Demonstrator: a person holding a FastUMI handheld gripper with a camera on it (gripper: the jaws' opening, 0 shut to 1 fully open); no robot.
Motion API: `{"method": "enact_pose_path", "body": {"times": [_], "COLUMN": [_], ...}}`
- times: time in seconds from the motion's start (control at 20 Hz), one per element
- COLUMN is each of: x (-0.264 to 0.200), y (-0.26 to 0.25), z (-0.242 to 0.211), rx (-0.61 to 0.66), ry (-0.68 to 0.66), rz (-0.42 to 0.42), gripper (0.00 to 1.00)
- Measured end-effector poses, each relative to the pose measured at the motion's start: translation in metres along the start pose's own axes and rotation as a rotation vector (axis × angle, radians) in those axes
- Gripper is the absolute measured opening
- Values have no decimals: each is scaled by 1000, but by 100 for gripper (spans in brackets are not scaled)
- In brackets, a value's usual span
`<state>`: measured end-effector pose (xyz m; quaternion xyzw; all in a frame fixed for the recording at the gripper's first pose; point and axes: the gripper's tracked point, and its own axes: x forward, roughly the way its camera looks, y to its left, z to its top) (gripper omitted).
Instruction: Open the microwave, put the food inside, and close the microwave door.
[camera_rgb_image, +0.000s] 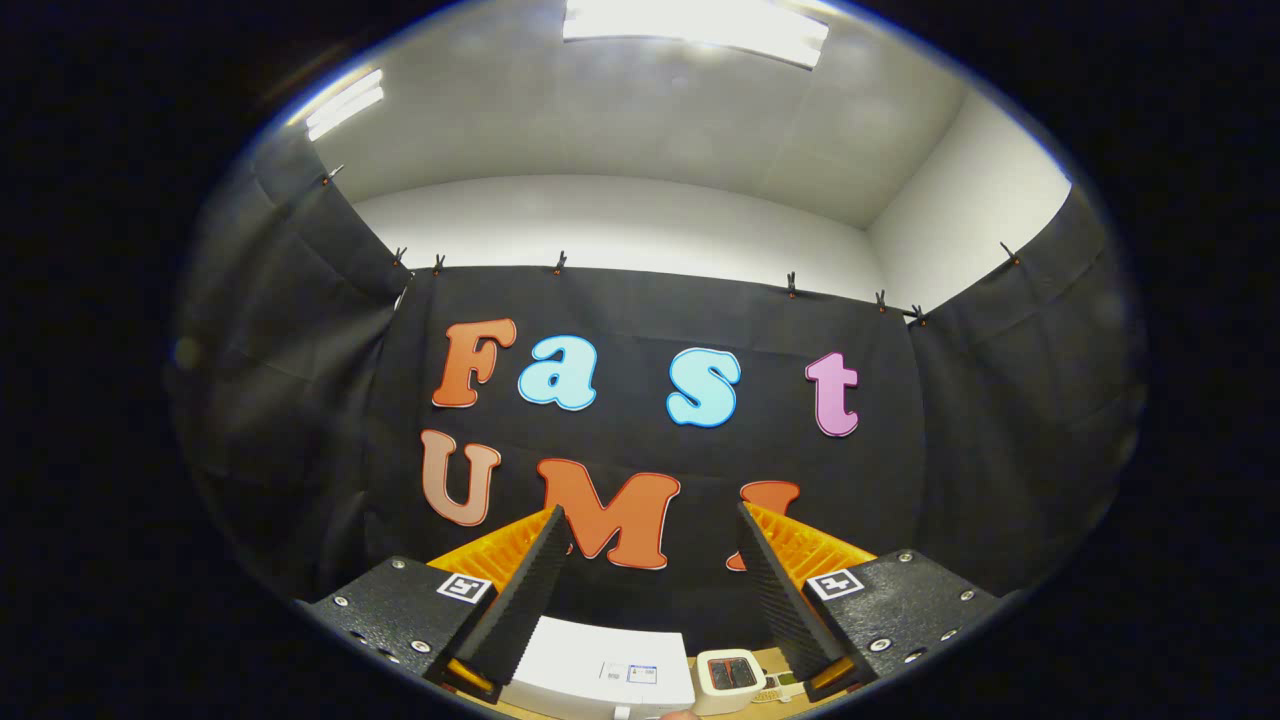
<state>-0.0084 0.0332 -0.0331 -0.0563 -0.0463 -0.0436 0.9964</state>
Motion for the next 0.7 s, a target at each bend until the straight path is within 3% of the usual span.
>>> {"method": "enact_pose_path", "body": {"times": [0.7], "x": [0], "y": [-9], "z": [3], "rx": [22], "ry": [12], "rz": [5], "gripper": [99]}}
